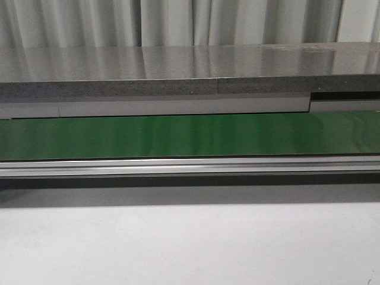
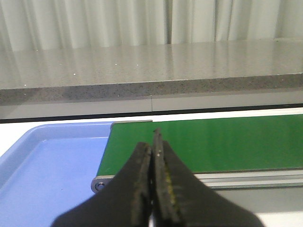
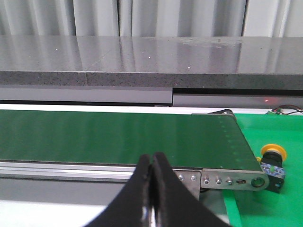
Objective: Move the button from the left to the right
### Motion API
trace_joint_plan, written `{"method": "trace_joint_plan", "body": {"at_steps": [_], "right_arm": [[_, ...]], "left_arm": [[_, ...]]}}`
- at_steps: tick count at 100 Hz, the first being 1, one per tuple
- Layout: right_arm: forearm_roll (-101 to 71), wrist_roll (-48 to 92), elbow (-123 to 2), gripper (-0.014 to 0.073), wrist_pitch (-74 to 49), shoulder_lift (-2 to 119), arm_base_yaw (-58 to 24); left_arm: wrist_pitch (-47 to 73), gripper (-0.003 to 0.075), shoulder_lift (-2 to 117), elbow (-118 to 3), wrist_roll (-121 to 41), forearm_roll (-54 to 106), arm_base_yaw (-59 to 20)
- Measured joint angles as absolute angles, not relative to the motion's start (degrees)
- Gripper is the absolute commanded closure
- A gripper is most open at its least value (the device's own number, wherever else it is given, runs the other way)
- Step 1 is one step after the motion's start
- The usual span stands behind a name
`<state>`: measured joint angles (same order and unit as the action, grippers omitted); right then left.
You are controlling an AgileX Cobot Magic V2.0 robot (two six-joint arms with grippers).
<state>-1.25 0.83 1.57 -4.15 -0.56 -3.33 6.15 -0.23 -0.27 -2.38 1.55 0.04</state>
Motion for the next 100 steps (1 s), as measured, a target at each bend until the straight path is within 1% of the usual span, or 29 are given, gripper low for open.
{"method": "trace_joint_plan", "body": {"at_steps": [56,100], "right_arm": [[-1.25,0.83,1.57,0.066,-4.15,-0.56,-3.33],[-1.25,0.83,1.57,0.066,-4.15,-0.56,-3.33]], "left_arm": [[2.45,0.0741,-0.23,-0.27,0.0,0.55,0.43],[2.25,0.0741,-0.23,-0.27,0.0,0.55,0.43]]}}
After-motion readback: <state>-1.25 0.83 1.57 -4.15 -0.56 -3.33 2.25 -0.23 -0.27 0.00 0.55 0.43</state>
